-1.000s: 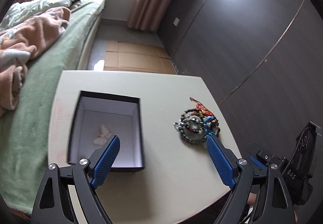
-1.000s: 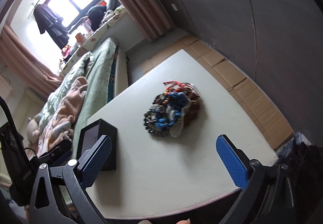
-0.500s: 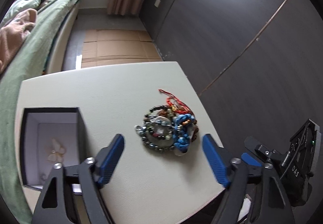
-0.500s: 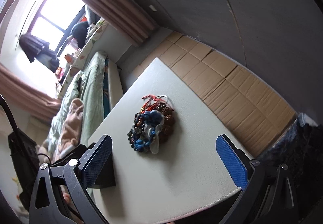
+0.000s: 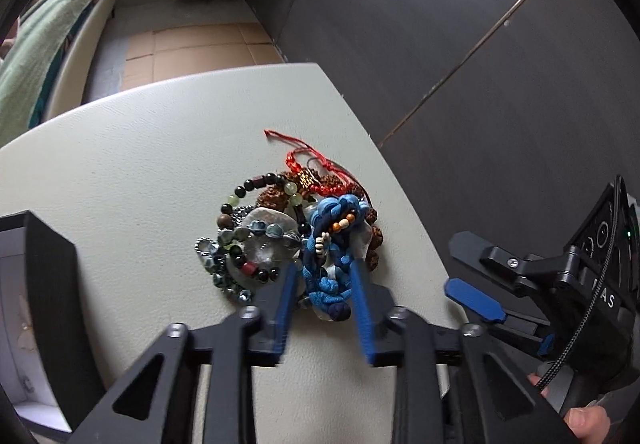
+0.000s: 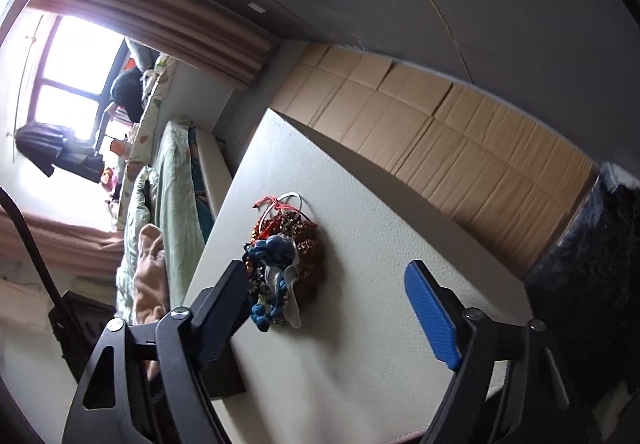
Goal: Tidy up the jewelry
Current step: 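Grasp the blue knotted cord bracelet with the left gripper, then carry the blue cord to the box with the left gripper while the right gripper grasps a dark beaded bracelet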
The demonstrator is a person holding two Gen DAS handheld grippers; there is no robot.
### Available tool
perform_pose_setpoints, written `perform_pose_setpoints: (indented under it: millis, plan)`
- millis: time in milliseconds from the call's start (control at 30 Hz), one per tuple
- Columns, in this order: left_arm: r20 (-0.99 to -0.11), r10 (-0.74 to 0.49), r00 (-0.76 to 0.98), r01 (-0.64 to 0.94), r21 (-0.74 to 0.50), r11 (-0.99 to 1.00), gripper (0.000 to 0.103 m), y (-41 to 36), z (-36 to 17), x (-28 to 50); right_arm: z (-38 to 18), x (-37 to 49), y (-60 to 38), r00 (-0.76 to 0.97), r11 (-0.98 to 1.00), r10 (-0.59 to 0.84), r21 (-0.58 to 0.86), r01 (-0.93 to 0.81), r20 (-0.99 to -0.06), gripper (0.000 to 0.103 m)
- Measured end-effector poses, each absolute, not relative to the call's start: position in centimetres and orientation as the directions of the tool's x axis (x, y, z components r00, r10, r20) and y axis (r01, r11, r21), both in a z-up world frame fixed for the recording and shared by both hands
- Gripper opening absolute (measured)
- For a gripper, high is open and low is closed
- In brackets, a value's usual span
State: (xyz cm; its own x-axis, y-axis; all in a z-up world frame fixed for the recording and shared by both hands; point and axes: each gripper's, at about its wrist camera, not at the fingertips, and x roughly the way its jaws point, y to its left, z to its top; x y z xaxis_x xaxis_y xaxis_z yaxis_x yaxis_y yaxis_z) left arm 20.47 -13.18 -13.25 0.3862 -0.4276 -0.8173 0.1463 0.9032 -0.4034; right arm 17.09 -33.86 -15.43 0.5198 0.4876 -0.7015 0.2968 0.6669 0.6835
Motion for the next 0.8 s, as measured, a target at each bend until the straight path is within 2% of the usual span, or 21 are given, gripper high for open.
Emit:
perform_pose_setpoints:
  millis: [133,167,600,800]
  plan:
    - [-0.796,-0.432,0.423,0.165,-0.401,0.901,0.012,-12.4,-12.4,20.6,-16.4,18.2,-32.6,0.484,0.646,0.527,0.699,0.306,-0.699,0.062]
    - [-0.782,-0.442,0.439,0.171,-0.411,0.896,0.005,-11.9,-11.8,20.5,-16.4,18.4,-32.2,0.48,0.651,0.531,0.699,0.296,-0.698,0.061]
    - [-0.679,-0.481,0.554,0.149,-0.487,0.86,0.004,-5.8,-7.8,19.1,-14.9,19.6,-27.7,0.497,0.705,0.541,0.688,0.171,-0.678,0.056]
    - [-0.658,-0.471,0.588,0.13,-0.497,0.858,0.005,-3.6,-6.9,19.2,-13.8,19.9,-25.8,0.518,0.737,0.534,0.668,0.101,-0.668,0.046]
